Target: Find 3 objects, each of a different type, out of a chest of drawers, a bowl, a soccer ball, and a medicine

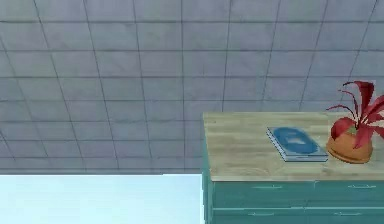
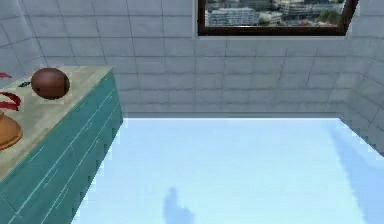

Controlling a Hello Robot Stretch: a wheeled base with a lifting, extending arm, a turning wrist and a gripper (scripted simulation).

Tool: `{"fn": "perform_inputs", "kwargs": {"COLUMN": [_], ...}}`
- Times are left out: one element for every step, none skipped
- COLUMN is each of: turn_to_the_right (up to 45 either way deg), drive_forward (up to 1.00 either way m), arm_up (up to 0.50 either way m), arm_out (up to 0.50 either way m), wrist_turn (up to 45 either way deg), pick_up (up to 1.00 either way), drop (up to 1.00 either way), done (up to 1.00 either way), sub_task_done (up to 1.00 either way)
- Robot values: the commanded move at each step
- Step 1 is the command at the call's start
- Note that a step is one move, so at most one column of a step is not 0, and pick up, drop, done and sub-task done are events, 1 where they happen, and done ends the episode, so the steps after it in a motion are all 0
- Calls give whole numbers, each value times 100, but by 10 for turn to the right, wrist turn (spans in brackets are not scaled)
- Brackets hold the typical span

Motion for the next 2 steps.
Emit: {"fn": "perform_inputs", "kwargs": {"turn_to_the_right": [-450, -390], "drive_forward": [0, 0], "arm_up": [0, 0], "arm_out": [0, 0], "wrist_turn": [0, 0], "pick_up": [0, 0], "drop": [0, 0], "done": [0, 0], "sub_task_done": [0, 0]}}
